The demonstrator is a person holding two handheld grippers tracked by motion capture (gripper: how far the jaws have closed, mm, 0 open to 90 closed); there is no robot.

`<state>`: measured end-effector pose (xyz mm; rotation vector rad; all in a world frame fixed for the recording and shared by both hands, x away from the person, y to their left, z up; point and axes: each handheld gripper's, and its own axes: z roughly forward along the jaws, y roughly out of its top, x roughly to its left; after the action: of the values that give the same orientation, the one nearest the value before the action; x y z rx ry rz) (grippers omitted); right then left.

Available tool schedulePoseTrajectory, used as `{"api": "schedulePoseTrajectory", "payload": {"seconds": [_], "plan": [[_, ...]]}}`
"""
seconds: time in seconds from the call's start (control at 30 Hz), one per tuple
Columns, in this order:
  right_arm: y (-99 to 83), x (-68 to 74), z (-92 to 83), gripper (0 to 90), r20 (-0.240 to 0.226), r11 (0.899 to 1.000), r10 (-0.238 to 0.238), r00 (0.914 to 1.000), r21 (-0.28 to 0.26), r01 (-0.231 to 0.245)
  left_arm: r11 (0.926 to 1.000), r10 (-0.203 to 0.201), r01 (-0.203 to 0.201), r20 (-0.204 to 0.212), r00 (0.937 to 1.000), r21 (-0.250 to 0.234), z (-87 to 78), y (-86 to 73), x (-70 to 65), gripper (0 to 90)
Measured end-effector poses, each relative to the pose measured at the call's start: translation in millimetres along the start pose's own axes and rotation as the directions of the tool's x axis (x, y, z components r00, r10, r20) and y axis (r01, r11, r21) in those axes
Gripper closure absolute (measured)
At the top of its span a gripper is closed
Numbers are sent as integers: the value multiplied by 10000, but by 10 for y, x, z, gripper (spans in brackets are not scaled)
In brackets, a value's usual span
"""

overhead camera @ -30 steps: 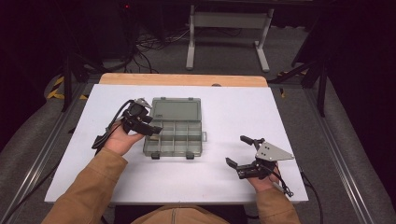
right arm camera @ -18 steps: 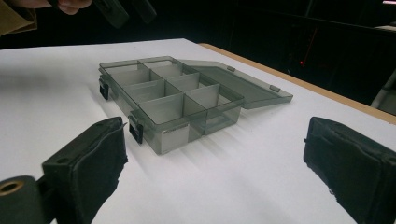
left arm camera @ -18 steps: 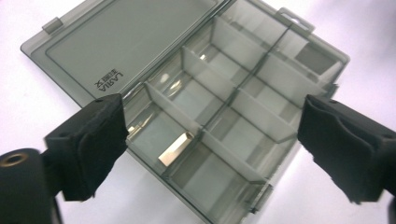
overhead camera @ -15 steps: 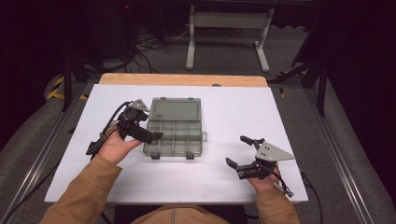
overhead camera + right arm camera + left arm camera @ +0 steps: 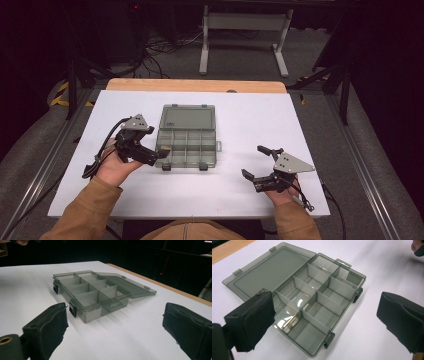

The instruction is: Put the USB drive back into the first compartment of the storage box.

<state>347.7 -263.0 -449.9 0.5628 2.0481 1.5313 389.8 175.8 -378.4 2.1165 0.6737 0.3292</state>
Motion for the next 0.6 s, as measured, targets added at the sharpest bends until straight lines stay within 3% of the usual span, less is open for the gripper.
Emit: {"api": "schedulePoseTrajectory", "payload": {"seconds": [0.13,0.23,0.27,0.3,0.33,0.43,0.47,0.6], "plan": [[-1,-1,-3,64,17,10000,30,10000,-9,-30,9975,2,-12,-142,9999,-708,-86,-118,-18,19],[-1,0,-2,64,19,10000,36,10000,-12,-36,9885,-87,79,-42,10000,-1509,-166,-245,-11,18],[-1,0,-3,64,21,10000,36,10000,-17,-36,9885,-87,79,-42,10000,-1509,-166,-245,-11,18],[-1,0,-3,64,21,10000,43,10000,-19,-43,9809,-134,126,-26,9999,-1942,-204,-318,-9,18],[-2,0,-3,64,27,10000,43,10000,-23,-43,9809,-134,126,-26,9999,-1942,-204,-318,-9,18],[-3,0,-4,64,26,10000,58,10000,-33,-58,9649,-161,130,-99,9998,-2622,-254,-466,-3,19],[-3,0,-4,64,26,10000,58,10000,-33,-58,9649,-161,130,-99,9998,-2622,-254,-466,-3,19],[-3,2,-2,64,17,10000,73,10000,-48,-73,9482,-70,-34,-318,9995,-3176,-285,-628,-16,21]]}}
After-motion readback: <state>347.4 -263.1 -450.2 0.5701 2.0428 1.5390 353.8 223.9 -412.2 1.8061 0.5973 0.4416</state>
